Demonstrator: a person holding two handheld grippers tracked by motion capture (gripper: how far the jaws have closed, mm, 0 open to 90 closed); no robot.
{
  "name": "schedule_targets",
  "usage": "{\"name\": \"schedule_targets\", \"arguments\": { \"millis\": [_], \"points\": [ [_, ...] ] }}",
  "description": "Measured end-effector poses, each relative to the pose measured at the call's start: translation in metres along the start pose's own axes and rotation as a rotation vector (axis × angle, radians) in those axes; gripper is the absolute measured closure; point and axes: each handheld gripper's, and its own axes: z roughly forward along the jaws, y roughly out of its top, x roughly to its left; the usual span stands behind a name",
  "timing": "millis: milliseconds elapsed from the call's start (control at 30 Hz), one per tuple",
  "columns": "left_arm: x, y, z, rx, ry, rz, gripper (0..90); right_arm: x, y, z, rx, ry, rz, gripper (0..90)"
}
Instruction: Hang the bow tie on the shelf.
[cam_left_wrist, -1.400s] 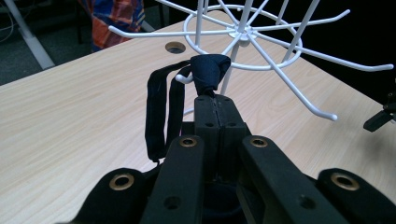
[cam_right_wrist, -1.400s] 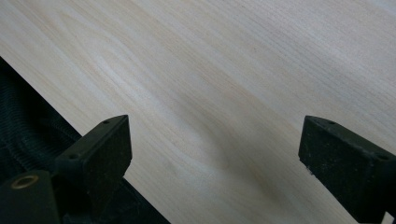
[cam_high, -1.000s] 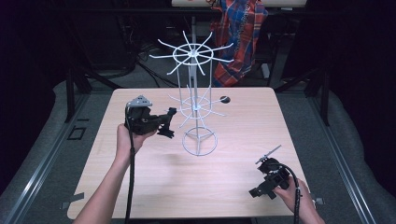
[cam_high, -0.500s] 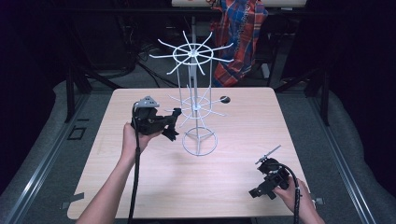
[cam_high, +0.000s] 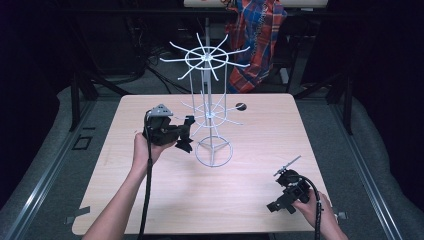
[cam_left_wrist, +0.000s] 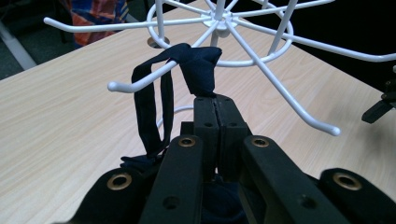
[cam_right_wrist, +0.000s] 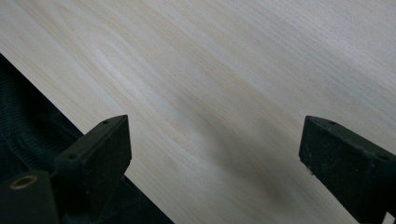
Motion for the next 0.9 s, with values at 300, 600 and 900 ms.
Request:
{"name": "schedule_targets", "arguments": {
  "millis": [300, 600, 900],
  "points": [
    [-0.0051, -0.0063, 0.0110, -0.009, 0.029, 0.012, 86.6, -0.0006, -0.0002, 0.0007, 0.014, 0.002, -0.007, 8.7],
    [-0.0088, -0.0061, 0.0116, 0.004, 0.043, 0.031, 81.2, -0.0005, -0.0008, 0.0025, 0.008, 0.013, 0.003, 8.6],
    [-0.0086, -0.0075, 0.0039, 0.028, 0.040, 0.032, 69.4, 0.0000, -0.0017, 0.0006, -0.012, -0.002, 0.007, 8.6]
  ]
}}
